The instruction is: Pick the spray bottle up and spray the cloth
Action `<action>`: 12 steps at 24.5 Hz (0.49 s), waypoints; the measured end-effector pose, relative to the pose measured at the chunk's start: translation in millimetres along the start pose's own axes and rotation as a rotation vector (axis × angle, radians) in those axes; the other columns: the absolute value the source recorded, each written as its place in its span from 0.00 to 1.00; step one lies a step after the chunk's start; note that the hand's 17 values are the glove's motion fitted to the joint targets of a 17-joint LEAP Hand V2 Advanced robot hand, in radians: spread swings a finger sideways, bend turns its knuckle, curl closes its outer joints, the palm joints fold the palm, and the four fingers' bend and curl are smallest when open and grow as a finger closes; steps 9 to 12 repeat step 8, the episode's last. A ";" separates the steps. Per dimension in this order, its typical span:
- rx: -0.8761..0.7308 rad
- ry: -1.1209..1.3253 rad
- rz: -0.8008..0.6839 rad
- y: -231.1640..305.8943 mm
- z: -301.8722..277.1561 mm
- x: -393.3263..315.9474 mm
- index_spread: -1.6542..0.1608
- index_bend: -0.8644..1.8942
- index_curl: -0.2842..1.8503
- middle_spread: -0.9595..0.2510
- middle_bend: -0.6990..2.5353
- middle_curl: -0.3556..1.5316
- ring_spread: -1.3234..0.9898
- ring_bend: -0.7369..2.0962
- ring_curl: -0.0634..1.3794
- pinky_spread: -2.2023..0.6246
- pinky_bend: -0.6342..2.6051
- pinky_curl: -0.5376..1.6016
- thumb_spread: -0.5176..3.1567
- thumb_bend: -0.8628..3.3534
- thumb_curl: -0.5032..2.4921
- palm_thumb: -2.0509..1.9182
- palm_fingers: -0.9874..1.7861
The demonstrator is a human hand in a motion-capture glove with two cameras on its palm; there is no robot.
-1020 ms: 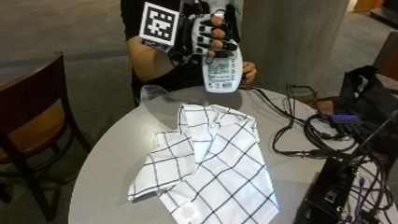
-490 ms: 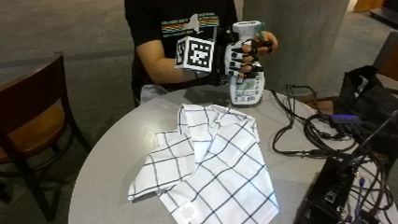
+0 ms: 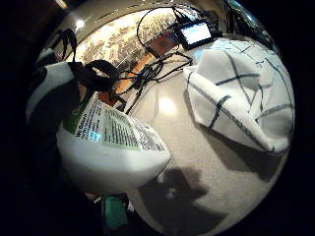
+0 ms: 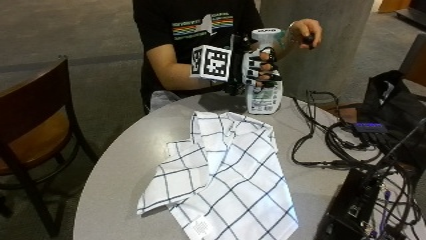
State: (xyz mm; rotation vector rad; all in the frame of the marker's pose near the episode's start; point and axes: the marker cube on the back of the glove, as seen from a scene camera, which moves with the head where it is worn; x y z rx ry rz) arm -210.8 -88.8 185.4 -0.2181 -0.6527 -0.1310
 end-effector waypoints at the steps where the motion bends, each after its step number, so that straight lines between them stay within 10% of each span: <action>1: 0.004 0.004 -0.007 2.2 -1.8 -0.4 0.81 0.37 0.40 0.70 0.34 0.46 0.53 0.38 0.32 0.79 0.27 0.43 0.24 0.19 0.42 0.77 0.78; 12: 0.131 -0.008 -0.005 20.7 -37.5 -1.6 0.80 0.33 0.36 0.71 0.32 0.45 0.53 0.39 0.33 0.80 0.28 0.43 0.32 0.19 0.39 0.74 0.70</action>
